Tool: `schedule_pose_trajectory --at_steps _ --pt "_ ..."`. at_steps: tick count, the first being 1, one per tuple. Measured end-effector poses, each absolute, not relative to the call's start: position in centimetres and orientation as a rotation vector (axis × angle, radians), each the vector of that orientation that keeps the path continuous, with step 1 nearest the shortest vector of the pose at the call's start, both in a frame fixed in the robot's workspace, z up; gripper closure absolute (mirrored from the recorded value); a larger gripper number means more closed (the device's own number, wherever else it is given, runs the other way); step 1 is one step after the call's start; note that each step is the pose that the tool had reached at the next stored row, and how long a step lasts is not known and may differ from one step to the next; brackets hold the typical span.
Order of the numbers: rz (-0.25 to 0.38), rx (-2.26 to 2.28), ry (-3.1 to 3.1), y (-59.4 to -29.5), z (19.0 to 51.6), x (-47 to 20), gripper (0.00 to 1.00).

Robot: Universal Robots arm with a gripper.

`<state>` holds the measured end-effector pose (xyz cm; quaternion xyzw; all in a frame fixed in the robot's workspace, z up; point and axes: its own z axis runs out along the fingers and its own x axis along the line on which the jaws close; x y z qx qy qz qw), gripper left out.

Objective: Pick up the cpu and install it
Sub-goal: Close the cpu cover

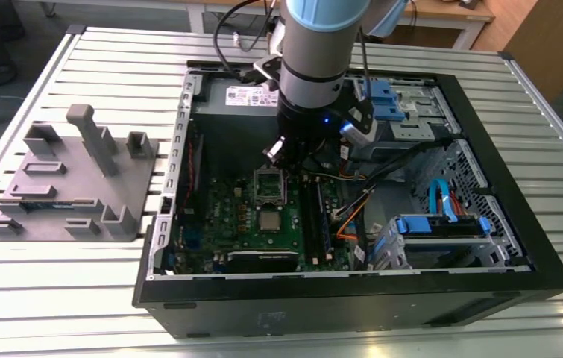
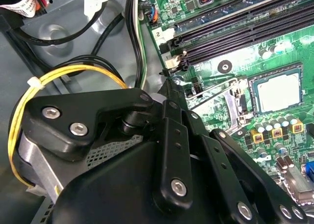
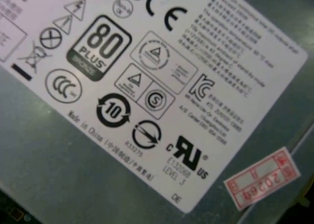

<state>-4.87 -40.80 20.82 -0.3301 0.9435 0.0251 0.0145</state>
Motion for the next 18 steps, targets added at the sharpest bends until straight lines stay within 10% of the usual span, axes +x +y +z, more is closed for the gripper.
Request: schedule_pose_trajectory --at_steps 18 --pt "0.074 -1.028 2.938 -40.67 20.60 -5.02 0.89"
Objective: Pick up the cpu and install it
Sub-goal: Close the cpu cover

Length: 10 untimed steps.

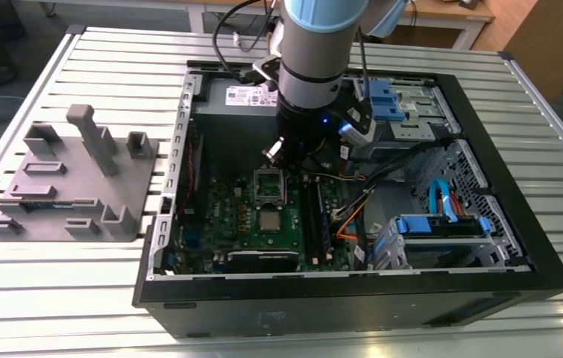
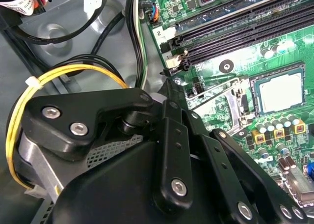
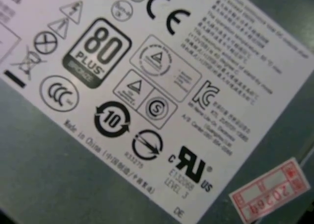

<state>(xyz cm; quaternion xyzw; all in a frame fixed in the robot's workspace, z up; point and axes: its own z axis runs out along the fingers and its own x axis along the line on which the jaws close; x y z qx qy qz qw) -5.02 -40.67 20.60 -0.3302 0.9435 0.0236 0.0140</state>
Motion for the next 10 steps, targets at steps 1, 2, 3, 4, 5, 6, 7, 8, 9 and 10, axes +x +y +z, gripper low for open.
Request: schedule_pose_trajectory --at_steps 1,2,3,4,5,6,7,8,9,10 --pt "0.073 -1.028 2.938 -40.67 20.60 -5.02 0.89" --pt "0.073 -1.028 2.938 -40.67 20.60 -5.02 0.89" --pt "0.073 -1.028 2.938 -40.68 20.60 -5.03 0.89" --pt "0.073 -1.028 2.938 -40.70 20.61 -5.03 0.89" --pt "0.072 -1.028 2.938 -40.72 20.64 -5.04 0.89" --pt "0.072 -1.029 2.938 -40.74 20.66 -5.04 0.89" --pt "0.072 -1.029 2.938 -40.76 20.70 -5.03 0.89" --pt "0.072 -1.029 2.938 -40.77 20.75 -5.03 0.89" --pt "0.072 -1.030 2.938 -40.79 20.80 -5.04 0.89" --pt "0.072 -1.030 2.938 -40.80 20.85 -5.03 0.89"
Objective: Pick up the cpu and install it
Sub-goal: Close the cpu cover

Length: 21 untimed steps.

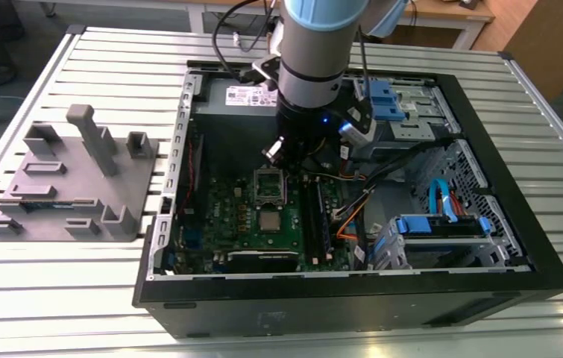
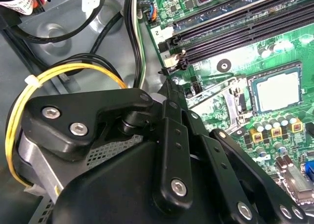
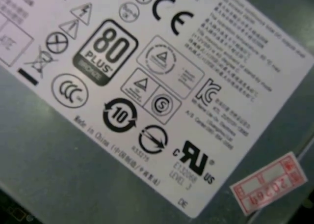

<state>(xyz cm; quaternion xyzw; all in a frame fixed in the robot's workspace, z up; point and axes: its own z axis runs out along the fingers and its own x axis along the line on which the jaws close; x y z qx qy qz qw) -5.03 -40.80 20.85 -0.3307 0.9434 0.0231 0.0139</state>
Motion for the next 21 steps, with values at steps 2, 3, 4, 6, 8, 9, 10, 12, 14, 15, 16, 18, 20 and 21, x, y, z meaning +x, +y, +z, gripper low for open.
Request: schedule_pose_trajectory --at_steps 2,3,4,6,8,9,10,12,14,15,16,18,20,21 --pt "0.072 -1.030 2.938 -40.84 20.97 -5.03 0.89" --pt "0.072 -1.030 2.938 -40.86 21.04 -5.03 0.89" --pt "0.072 -1.031 2.937 -40.88 21.11 -5.03 0.89" --pt "0.072 -1.031 2.937 -40.91 21.27 -5.03 0.89" --pt "0.072 -1.032 2.937 -40.96 21.40 -5.03 0.89" --pt "0.072 -1.032 2.937 -40.98 21.44 -5.03 0.89" --pt "0.072 -1.032 2.937 -40.99 21.44 -5.03 0.89" --pt "0.072 -1.032 2.937 -40.99 21.45 -5.03 0.89" --pt "0.072 -1.032 2.937 -41.00 21.46 -5.03 0.89" --pt "0.072 -1.032 2.937 -41.00 21.46 -5.03 0.89" --pt "0.072 -1.032 2.937 -41.00 21.46 -5.03 0.89" --pt "0.071 -1.035 2.937 -41.01 21.46 -5.03 0.89" --pt "0.071 -1.051 2.931 -41.05 21.47 -5.03 0.89" --pt "0.071 -1.060 2.928 -41.07 21.47 -5.03 0.89"
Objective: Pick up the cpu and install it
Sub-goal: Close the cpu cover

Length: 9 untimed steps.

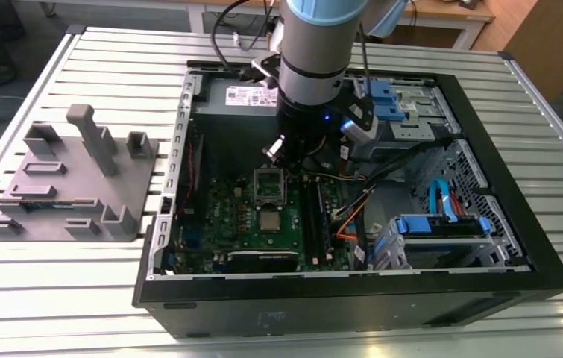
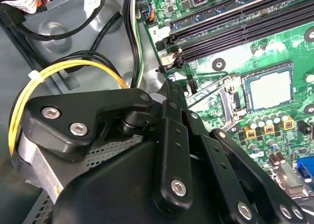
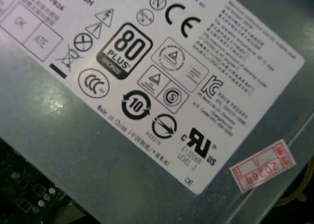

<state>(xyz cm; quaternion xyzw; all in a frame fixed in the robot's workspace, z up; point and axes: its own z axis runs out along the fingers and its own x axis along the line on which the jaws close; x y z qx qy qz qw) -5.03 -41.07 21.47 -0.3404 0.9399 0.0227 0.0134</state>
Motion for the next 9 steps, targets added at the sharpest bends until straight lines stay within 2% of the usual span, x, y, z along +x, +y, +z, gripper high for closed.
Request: schedule_pose_trajectory --at_steps 9 --pt "0.072 -1.140 2.899 -41.27 21.88 -5.04 0.89"
